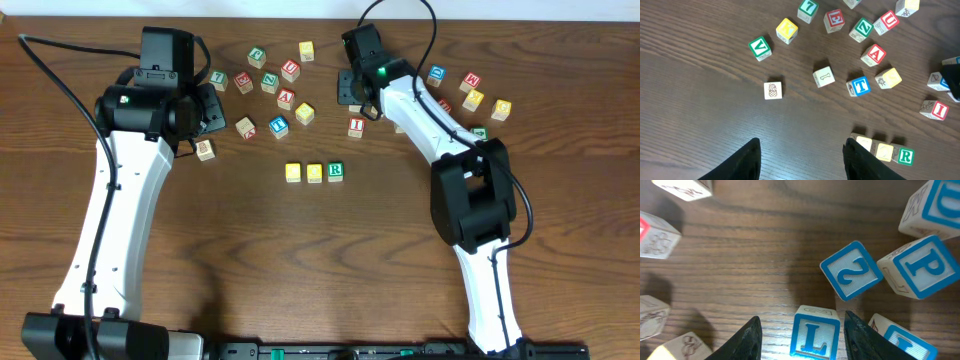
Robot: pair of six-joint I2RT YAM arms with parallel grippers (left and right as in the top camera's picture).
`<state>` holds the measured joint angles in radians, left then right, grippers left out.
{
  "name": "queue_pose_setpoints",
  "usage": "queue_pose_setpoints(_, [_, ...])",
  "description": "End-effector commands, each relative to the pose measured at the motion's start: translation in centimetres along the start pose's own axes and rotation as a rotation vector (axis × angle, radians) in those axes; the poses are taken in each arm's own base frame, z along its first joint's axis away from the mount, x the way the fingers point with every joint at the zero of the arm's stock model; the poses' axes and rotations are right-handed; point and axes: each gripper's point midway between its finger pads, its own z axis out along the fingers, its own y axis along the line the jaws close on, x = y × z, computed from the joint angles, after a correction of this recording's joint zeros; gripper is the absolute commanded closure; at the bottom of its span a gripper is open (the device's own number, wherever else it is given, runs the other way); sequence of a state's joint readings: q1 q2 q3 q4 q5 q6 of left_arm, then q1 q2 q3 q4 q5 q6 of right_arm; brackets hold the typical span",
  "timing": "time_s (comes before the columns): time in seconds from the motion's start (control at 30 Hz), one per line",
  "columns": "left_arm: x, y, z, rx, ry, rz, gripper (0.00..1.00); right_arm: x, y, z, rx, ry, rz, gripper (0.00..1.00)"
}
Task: Spell out CORL
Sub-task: 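Grasp the blue L block with the right gripper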
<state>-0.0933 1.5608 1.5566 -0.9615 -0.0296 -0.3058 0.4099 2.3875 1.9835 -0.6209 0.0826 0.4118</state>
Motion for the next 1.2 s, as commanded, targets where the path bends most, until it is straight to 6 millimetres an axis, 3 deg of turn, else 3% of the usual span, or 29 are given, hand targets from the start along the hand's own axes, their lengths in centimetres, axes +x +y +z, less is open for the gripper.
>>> queue_pose_setpoints(0.0, [-0.3,0.2,0.1,-0.009,-0.005,0.013,0.48,0.7,-0.3,1.5,0.022,0.013,-0.014,0.53])
queue_pose_setpoints(0.23, [-0.3,0.2,0.1,-0.009,-0.005,0.013,0.48,1.2,-0.3,2.6,0.024,0.018,-0.015,0.58])
queue_pose_setpoints(0.47, [-0.3,0.2,0.1,-0.009,-0.005,0.013,0.48,1.2,-0.3,2.5,0.024,0.019,-0.026,0.71])
queue_pose_setpoints(0.7, [-0.3,0.2,0.1,-0.009,-0.005,0.013,0.48,0.8,-0.4,1.6,0.025,0.019,-0.038,0.78])
queue_pose_setpoints(0.9, [-0.3,0.2,0.1,-0.009,-0.005,0.013,0.48,-1.3,0.2,-2.3,0.004,-0.029,-0.061,0.78])
queue_pose_setpoints(1.07, [-0.3,0.2,0.1,-0.009,-0.004,0.013,0.48,-3.0,0.5,-7.6,-0.011,-0.066,-0.059,0.78])
queue_pose_setpoints(1.17, [-0.3,0.2,0.1,-0.009,-0.005,0.013,0.48,-2.8,0.7,-10.6,-0.024,-0.051,-0.063,0.78])
